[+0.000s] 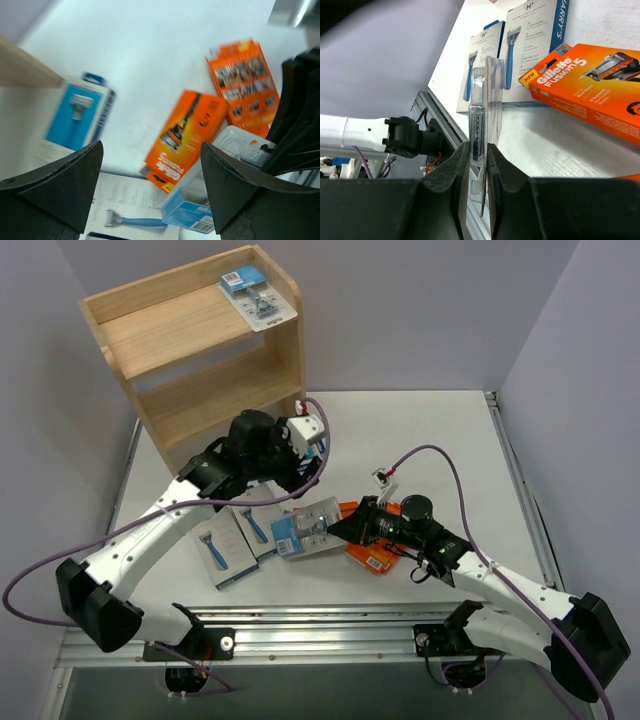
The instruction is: Place and organize the shaving razors onto the shelf
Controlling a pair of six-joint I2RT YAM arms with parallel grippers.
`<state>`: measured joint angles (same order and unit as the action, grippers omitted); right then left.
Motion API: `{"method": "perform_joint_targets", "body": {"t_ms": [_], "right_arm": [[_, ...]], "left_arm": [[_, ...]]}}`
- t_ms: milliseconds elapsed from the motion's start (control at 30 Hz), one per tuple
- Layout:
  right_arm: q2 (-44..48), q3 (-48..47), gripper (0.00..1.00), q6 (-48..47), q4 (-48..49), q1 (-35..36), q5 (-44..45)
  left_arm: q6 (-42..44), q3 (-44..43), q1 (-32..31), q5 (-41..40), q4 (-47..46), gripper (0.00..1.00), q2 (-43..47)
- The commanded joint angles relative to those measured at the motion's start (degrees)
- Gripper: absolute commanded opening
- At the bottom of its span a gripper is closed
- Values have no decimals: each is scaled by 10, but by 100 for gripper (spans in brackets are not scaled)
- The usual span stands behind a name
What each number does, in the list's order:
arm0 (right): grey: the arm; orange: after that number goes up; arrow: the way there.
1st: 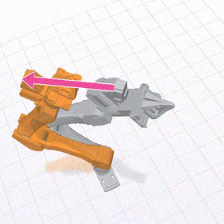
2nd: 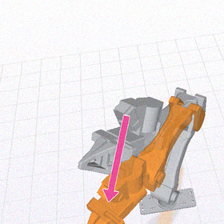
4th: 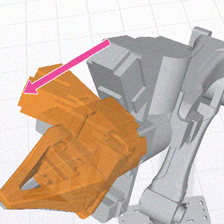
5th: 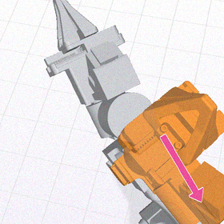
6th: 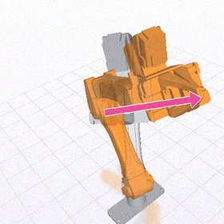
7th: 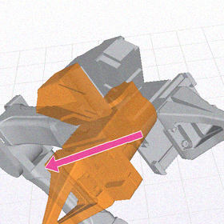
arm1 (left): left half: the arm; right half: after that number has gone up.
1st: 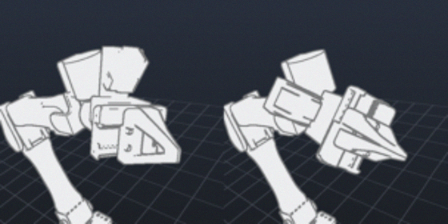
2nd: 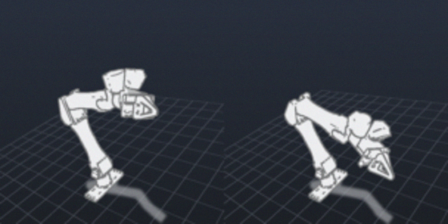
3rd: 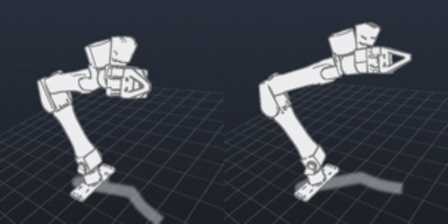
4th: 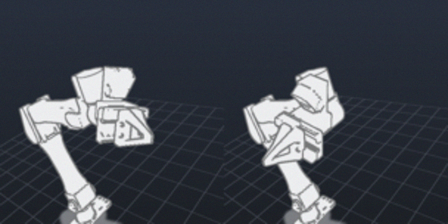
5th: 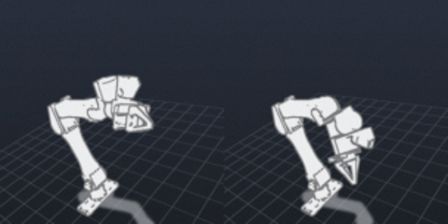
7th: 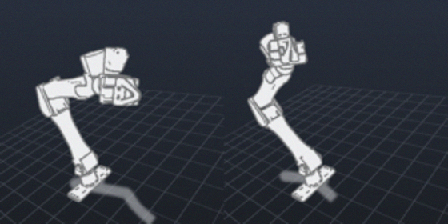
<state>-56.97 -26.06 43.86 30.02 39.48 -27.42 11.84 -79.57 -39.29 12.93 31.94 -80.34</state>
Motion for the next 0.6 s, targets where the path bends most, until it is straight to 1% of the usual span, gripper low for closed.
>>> {"method": "perform_joint_targets", "body": {"t_ms": [0,67,100,200,233,300,333,367,400,433,467,533,567], "right_arm": [[10,-49,0,26,16,4,22],[17,-90,0,31,-15,4,48],[17,-104,0,32,-23,4,57],[13,-168,0,36,-51,4,92],[9,-188,0,34,-62,4,101],[-12,-253,0,29,-82,4,123],[-30,-275,0,26,-86,4,130],[-38,-322,0,21,-89,4,135],[-48,-346,0,21,-97,4,152],[-69,-368,0,19,-98,4,162],[-78,-411,0,16,-96,4,171],[-111,-452,0,16,-91,4,205],[-124,-471,0,18,-86,4,212]], "left_arm": [[-33,-5,4,-86,-115,88,134],[-37,6,5,-91,-127,91,178],[-37,7,8,-100,-127,92,213],[-35,1,12,-122,-112,93,269],[-33,-1,12,-154,-106,93,282],[-26,2,14,-188,-104,93,315],[-23,12,13,-233,-106,93,328],[-16,20,14,-252,-107,93,347],[-11,31,14,-274,-113,93,358],[-4,44,14,-326,-118,93,367],[1,76,15,-351,-125,93,387],[6,111,16,-415,-144,93,405],[2,141,15,-427,-147,93,423]]}}
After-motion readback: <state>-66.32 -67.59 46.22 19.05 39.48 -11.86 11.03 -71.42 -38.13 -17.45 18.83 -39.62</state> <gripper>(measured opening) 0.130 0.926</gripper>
